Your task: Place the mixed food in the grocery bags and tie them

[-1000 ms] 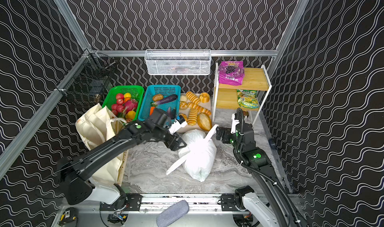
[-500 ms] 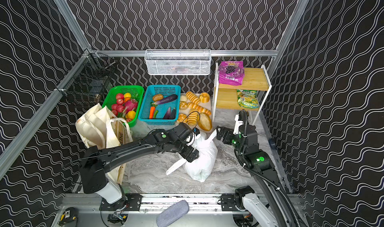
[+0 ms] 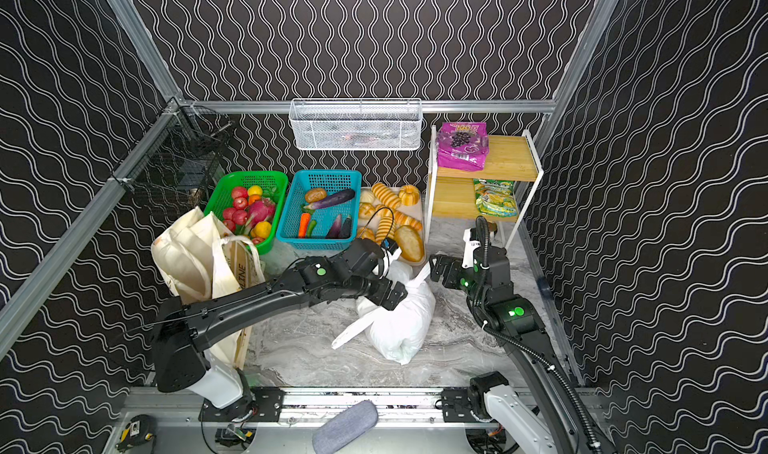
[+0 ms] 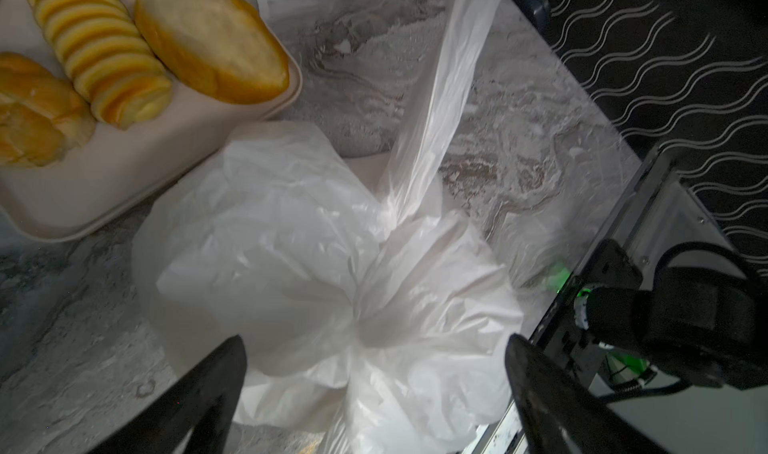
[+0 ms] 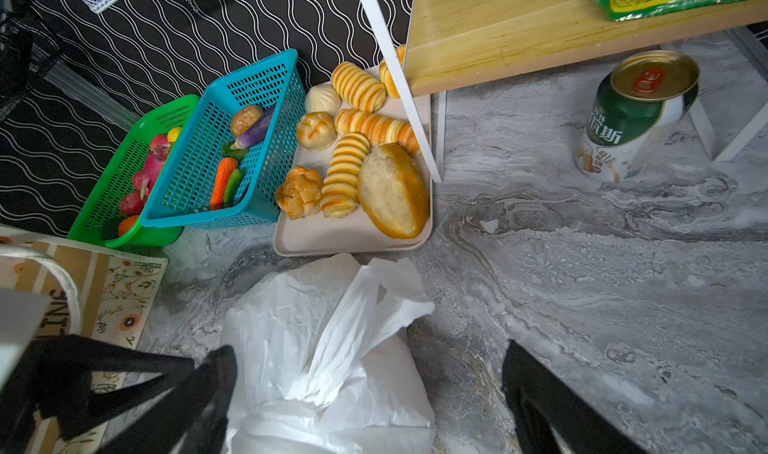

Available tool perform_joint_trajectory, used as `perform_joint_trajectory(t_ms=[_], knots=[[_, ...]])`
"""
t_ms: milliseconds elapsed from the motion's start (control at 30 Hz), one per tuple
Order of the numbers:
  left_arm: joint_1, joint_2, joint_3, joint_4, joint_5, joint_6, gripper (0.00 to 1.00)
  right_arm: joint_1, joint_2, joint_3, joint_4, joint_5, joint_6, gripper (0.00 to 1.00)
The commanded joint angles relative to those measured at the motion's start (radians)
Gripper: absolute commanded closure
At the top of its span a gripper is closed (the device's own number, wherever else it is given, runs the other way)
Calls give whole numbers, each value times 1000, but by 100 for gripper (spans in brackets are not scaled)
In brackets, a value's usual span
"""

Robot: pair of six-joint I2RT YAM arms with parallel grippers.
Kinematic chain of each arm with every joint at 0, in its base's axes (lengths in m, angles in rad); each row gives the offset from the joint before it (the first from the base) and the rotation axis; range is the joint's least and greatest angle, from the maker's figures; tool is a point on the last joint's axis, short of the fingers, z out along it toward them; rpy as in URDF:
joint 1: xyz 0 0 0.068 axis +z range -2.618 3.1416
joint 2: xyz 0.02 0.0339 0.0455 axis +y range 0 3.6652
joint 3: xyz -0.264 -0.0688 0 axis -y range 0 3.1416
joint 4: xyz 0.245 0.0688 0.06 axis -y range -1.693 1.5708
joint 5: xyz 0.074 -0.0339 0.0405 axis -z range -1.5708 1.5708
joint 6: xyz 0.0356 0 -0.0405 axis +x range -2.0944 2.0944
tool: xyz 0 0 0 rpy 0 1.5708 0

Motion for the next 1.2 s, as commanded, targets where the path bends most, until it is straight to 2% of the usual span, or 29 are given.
perform_joint_trajectory(t_ms=[0, 233, 367, 433, 467, 567, 700, 800, 833, 1033, 1167], knots=[[-6, 55, 63, -49, -38, -89, 1, 1, 0, -4, 25, 10, 7, 1], [-79, 232, 219, -343, -264, -189, 1, 1, -3, -1, 9, 47, -11, 1], [-87, 325, 256, -396, -287, -178, 1, 0, 0, -5, 13, 50, -18, 1], [-90, 355, 269, -404, -303, -148, 4, 1, 4, -3, 15, 40, -24, 1], [-90, 361, 272, -400, -301, -125, 8, 1, 8, 1, 13, 39, -26, 1], [-90, 348, 265, -370, -276, -62, 28, 1, 10, 6, 4, 47, -31, 1], [-88, 279, 201, -281, -245, -34, 69, 1, 0, 2, 13, 60, -31, 1], [-85, 238, 170, -253, -259, -33, 94, 1, -2, 2, 17, 66, -28, 1], [-83, 229, 165, -251, -258, -28, 99, 0, -1, 2, 18, 65, -27, 1], [-79, 152, 206, -296, -319, 33, 100, 1, 3, -1, 34, 66, -21, 1], [-37, 42, 292, -367, -359, 119, 100, 0, 10, -4, 62, 57, -16, 1]])
